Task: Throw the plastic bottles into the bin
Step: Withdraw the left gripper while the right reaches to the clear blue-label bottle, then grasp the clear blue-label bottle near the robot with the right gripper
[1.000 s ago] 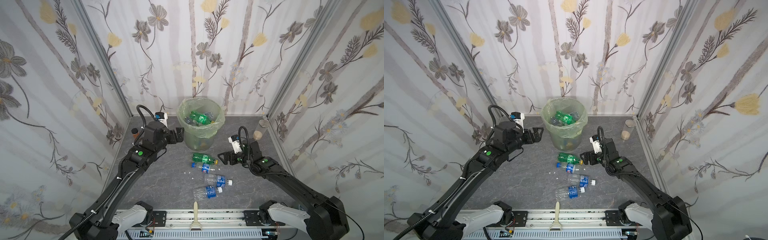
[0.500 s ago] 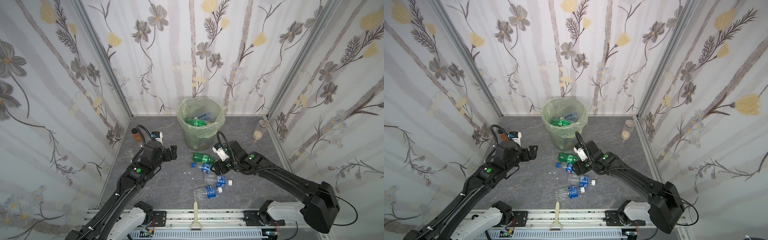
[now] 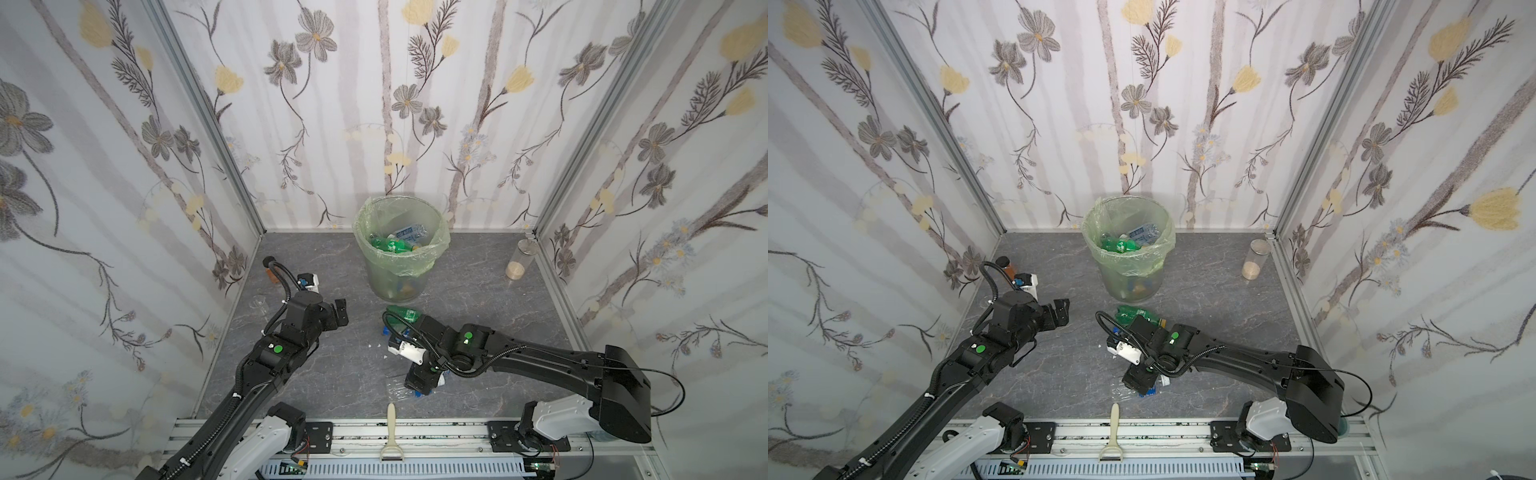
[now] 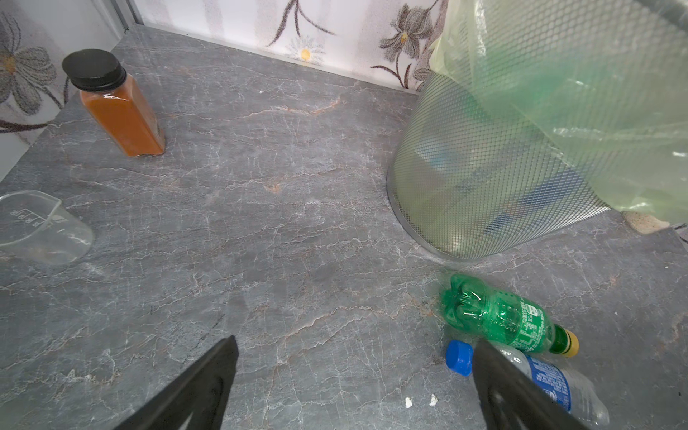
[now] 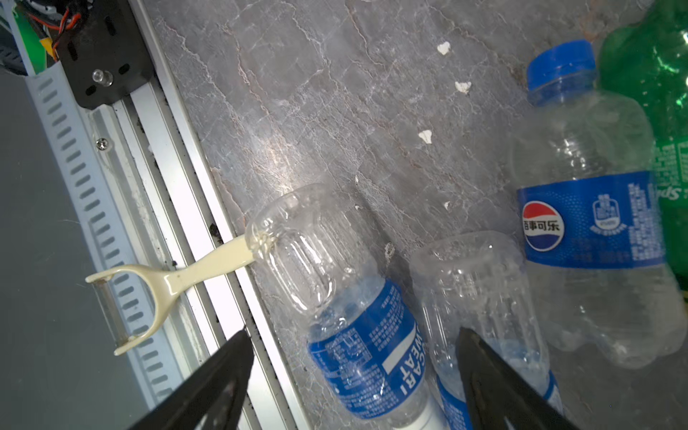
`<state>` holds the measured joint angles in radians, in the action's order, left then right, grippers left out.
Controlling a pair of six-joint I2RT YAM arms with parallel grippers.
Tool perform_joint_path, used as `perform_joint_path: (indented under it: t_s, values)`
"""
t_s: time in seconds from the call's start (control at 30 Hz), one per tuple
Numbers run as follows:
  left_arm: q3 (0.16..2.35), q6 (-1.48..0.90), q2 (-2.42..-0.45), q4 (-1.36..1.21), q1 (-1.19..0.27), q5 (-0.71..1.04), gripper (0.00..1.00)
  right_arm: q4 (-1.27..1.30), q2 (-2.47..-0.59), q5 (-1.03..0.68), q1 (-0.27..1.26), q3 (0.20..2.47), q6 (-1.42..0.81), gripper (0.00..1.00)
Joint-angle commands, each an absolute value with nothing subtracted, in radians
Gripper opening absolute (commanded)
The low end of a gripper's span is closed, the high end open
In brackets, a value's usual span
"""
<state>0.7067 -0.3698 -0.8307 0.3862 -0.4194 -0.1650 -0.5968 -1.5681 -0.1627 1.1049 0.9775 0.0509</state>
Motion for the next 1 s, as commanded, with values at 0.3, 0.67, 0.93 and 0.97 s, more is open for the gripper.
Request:
perform_joint_path:
  t_s: [0.3, 0.67, 0.93, 0.97]
  values:
    - [0.713, -0.363, -0.792, 0.389, -0.327, -0.120, 1.00, -0.484, -1.654, -0.216, 1.135, 0.951, 0.207, 0.80]
    - [0.732, -0.334, -0.801, 0.393, -0.220, -0.049, 1.00, -0.424, -1.758, -0.157, 1.143, 0.938, 0.205, 0.77]
    - [0.709, -0.346, -0.798, 0.394, -0.210, -0.035, 1.00, -0.393, -1.828, -0.107, 1.143, 0.945, 0.176, 0.69]
    - [0.707, -0.347, -0.798, 0.394, -0.210, -0.033, 1.00, -0.384, -1.827, -0.109, 1.143, 0.945, 0.170, 0.68]
